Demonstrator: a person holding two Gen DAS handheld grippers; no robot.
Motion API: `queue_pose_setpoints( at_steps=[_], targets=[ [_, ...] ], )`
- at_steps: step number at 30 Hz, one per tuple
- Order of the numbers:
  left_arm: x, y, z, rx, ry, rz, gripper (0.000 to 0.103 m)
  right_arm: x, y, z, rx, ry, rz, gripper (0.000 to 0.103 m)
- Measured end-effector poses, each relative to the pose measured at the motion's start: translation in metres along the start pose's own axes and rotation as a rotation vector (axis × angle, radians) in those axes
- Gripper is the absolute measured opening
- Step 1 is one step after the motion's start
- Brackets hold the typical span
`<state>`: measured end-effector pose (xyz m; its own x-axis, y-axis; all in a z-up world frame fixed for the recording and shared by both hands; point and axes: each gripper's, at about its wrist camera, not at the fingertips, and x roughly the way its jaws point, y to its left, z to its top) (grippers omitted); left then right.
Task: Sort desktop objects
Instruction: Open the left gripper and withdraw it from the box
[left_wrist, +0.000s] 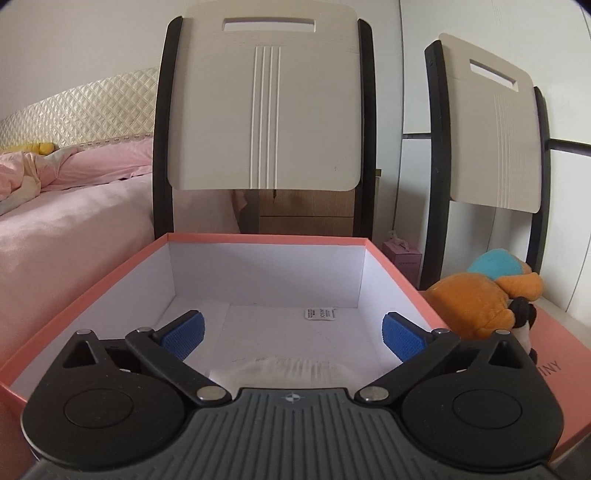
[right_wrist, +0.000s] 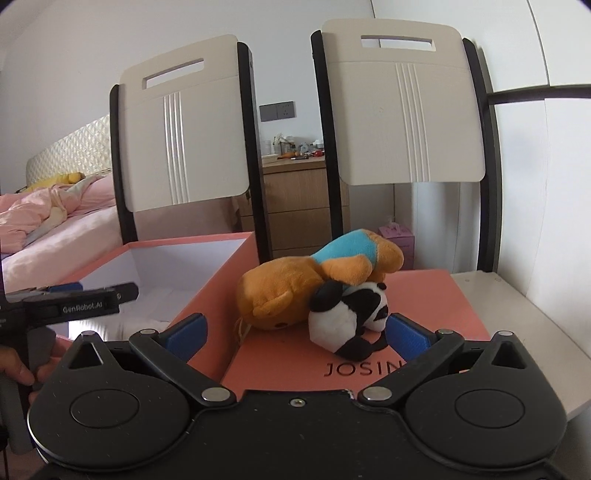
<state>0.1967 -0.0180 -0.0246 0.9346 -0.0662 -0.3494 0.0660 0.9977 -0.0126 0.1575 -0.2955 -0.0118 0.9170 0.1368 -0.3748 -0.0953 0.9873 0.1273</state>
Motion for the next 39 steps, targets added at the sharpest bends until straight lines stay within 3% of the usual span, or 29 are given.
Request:
queue_pose_setpoints(
  at_steps=[12, 18, 23, 25, 31, 39],
  targets=[
    [-0.059, -0.004, -0.004, 0.032, -0.078, -0.013, 0.103, -0.019, -0.003, -0.010, 0.043, -0.010, 0.034, 0.102],
    [-0.085, 0.006, -0.009, -0.002, -0.083, -0.016, 0.103, -0.021, 0.003, -0.016, 0.044, -0.025, 0.047, 0.102],
    [-0.119, 0.022, -0.012, -0.053, -0.148, 0.029, 0.103, -0.024, 0.007, -0.021, 0.042, -0.017, 0.079, 0.102],
    [-0.128, 0.025, -0.012, -0.055, -0.157, 0.014, 0.103, -0.023, 0.007, -0.023, 0.044, -0.014, 0.076, 0.102],
    [-0.135, 0.027, -0.021, -0.066, -0.146, 0.015, 0.103, -0.021, 0.007, -0.031, 0.050, 0.007, 0.071, 0.102],
    [-0.142, 0.023, -0.021, -0.046, -0.168, 0.007, 0.103, -0.028, 0.010, -0.029, 0.025, -0.041, 0.098, 0.102]
  ],
)
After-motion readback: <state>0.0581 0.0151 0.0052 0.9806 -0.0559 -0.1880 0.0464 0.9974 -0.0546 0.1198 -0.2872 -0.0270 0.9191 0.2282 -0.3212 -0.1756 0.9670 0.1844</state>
